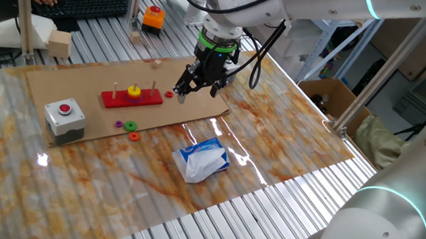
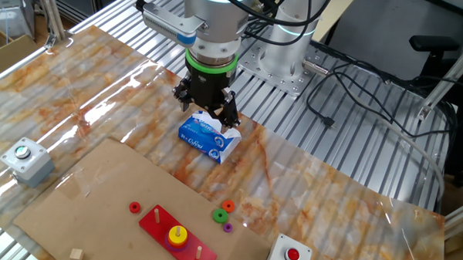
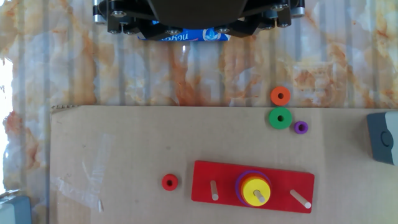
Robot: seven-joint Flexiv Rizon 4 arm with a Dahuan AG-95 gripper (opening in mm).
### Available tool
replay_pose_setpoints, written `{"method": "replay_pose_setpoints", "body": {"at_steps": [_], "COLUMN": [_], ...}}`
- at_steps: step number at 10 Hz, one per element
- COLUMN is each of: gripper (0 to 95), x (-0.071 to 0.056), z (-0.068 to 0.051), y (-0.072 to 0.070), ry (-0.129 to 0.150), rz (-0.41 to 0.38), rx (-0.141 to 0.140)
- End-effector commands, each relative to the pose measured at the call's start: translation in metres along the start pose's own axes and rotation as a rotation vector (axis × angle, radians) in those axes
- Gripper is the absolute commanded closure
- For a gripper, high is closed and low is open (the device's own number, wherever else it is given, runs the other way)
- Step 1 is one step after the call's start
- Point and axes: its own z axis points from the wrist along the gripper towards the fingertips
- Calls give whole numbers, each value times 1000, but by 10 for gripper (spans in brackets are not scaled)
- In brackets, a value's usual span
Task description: Take out one Hanoi block and throw it aside
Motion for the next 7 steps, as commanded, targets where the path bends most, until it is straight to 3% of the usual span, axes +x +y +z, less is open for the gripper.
{"method": "replay_pose_setpoints", "body": {"at_steps": [1,2,4,7], "gripper": [0,380,380,380], "x": [0,0,1,1], "z": [0,0,0,0], "y": [0,0,0,0], "ry": [-36,-31,-20,-19], "rz": [338,337,361,365], "rx": [-65,-75,-122,-124]}}
